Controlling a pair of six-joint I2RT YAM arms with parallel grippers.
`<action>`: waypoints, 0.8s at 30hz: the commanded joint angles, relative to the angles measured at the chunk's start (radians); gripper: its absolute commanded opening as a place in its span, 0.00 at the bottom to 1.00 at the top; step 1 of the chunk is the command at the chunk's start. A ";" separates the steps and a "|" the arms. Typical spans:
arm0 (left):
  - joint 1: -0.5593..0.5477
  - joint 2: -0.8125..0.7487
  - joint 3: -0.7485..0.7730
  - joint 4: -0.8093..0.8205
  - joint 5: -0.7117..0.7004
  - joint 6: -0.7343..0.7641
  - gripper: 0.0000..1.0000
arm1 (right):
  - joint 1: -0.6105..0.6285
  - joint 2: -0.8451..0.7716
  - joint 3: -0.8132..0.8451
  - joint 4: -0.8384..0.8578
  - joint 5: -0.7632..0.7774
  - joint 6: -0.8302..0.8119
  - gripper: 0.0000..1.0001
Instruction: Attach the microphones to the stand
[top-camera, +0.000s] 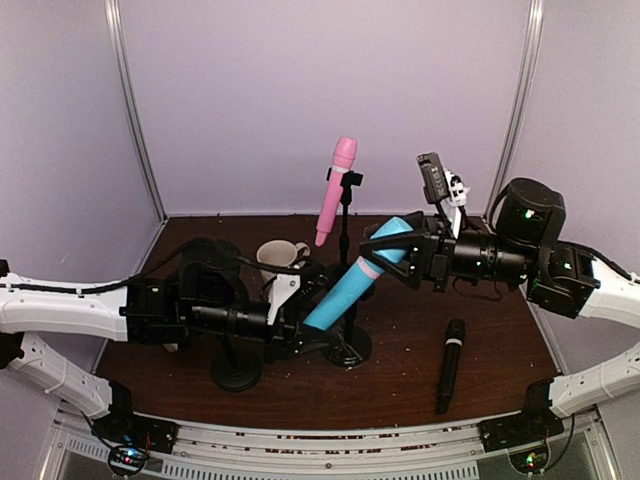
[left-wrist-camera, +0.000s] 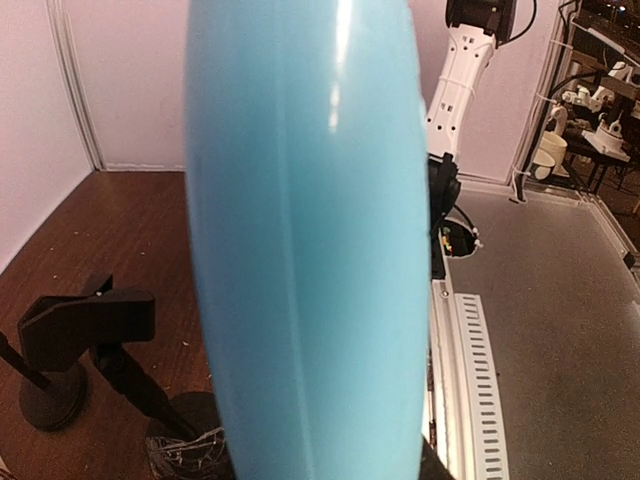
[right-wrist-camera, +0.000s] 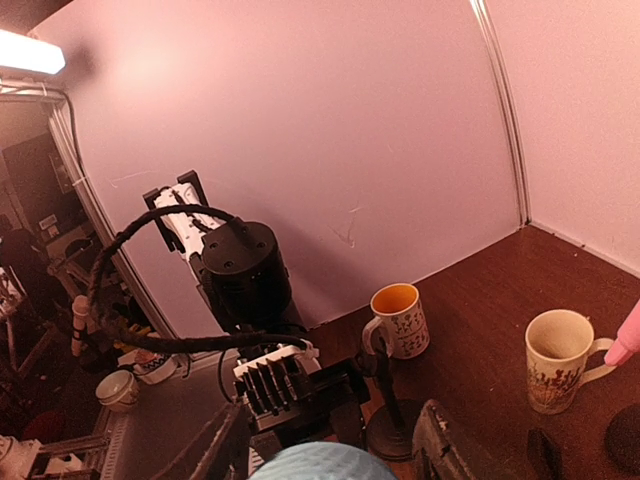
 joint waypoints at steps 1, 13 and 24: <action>-0.004 -0.047 -0.018 0.075 0.001 -0.008 0.11 | -0.010 -0.038 -0.027 -0.053 0.042 -0.099 0.71; 0.061 -0.154 -0.082 0.035 -0.018 -0.024 0.04 | -0.151 -0.060 -0.182 -0.099 0.024 -0.241 0.88; 0.105 -0.191 -0.135 0.077 0.009 -0.040 0.00 | -0.200 0.003 -0.123 -0.243 -0.022 -0.462 0.90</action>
